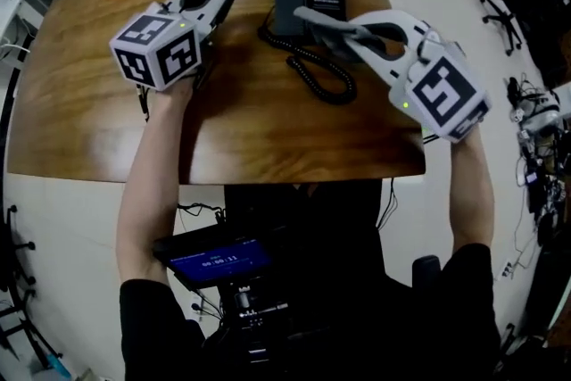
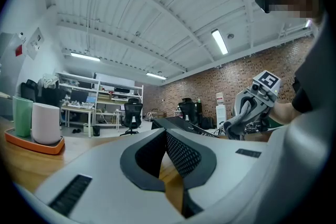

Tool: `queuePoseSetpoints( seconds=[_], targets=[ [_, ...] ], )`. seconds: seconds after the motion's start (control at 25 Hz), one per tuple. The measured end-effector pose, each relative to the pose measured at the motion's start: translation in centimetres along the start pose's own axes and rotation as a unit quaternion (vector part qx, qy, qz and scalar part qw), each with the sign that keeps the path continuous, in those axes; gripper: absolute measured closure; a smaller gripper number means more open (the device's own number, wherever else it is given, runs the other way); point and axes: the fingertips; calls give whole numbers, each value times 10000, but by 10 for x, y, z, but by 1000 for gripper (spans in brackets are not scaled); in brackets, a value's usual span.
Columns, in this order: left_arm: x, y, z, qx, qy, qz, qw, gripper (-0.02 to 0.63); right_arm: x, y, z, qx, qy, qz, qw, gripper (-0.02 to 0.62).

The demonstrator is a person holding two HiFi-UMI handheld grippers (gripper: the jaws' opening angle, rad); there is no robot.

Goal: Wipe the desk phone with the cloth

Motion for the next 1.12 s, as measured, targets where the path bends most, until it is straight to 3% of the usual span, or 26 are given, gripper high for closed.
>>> queuePoseSetpoints(
  seconds=[0.12, 0.32, 0.48, 0.68, 0.92, 1.12],
  targets=[
    [-2, -1, 1, 1, 11, 17, 10000, 612, -18, -10, 12, 120, 703, 626, 9955, 571],
    [12, -8, 2, -109, -87, -129, 9998, 612, -34, -39, 18, -6, 1774, 1598, 9711, 571],
    [10, -4, 5, -118, -52, -159, 9998, 612, -42, -62, 20, 140, 1952, 2048, 9590, 571],
    [16, -5, 4, -406, -133, -273, 9987, 612, -51, -86, 9, 91, 2299, 2550, 9392, 572],
    [23, -5, -4, -636, -237, -492, 9965, 613, -61, -98, -9, 41, 2261, 2725, 9352, 572],
    [26, -8, -7, -652, -279, -567, 9959, 614, -67, -107, -12, 255, 2029, 2869, 9359, 572]
  ],
)
Point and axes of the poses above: the fingertips, and each gripper's own axes: y forward along the fingers, z to its right, x out of its underside, and after that the axes turned 2 degrees about -z, right-handed
